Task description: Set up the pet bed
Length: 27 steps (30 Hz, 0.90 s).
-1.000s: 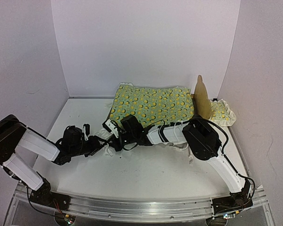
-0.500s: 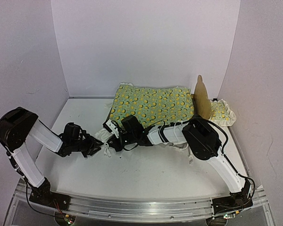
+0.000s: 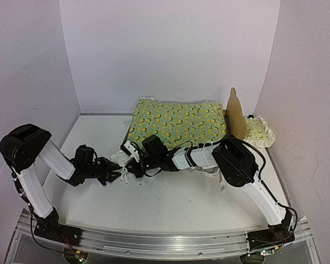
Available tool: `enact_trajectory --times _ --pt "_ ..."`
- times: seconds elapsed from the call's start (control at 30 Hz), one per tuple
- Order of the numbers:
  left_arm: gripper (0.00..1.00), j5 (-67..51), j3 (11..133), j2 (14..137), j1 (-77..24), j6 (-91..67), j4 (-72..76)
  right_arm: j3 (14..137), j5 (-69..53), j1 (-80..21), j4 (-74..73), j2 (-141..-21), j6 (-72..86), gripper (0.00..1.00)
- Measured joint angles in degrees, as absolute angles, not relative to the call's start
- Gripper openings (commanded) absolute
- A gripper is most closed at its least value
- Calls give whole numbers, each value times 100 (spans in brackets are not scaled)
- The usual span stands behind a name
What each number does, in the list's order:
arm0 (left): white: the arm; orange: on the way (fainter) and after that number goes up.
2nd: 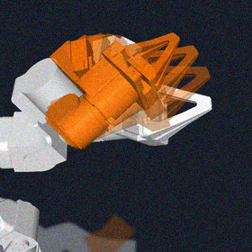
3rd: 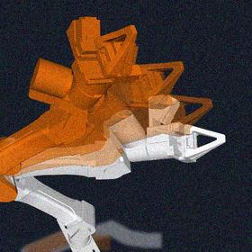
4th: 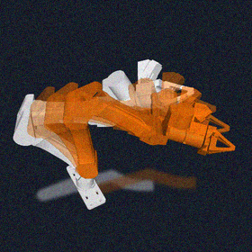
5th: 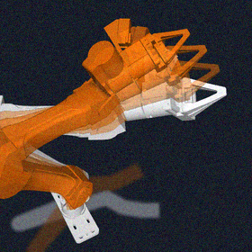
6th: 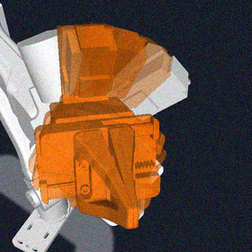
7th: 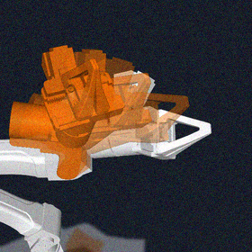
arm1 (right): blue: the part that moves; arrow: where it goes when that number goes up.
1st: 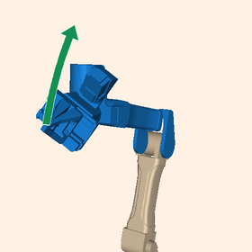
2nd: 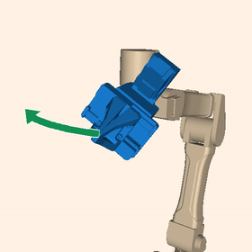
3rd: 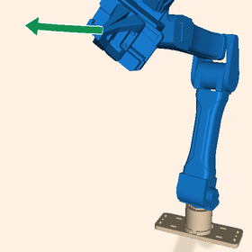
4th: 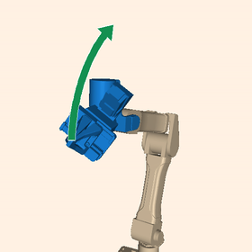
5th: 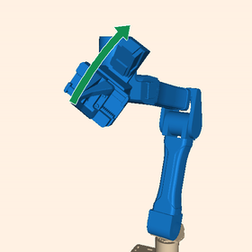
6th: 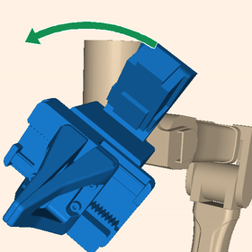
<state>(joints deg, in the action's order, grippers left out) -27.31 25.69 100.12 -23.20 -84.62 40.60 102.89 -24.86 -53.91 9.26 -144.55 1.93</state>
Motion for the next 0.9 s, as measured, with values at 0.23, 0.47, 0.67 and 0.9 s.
enact_trajectory --times 0.23,0.47,0.67,0.9 --pt "18 -2842 2456 10420 -2349 -9146 4877 10263 -2484 -5391 926 -14455 152 0" --pt "12 -2836 2456 10676 -2421 -9467 5476 10256 -2484 -5391 926 -14455 128 0" --pt "0 -2692 2447 10726 -2423 -9539 5631 10252 -2464 -5371 930 -14455 154 0" --pt "0 -2709 2383 10827 -2475 -9605 5955 10108 -2137 -5393 703 -14237 502 17"
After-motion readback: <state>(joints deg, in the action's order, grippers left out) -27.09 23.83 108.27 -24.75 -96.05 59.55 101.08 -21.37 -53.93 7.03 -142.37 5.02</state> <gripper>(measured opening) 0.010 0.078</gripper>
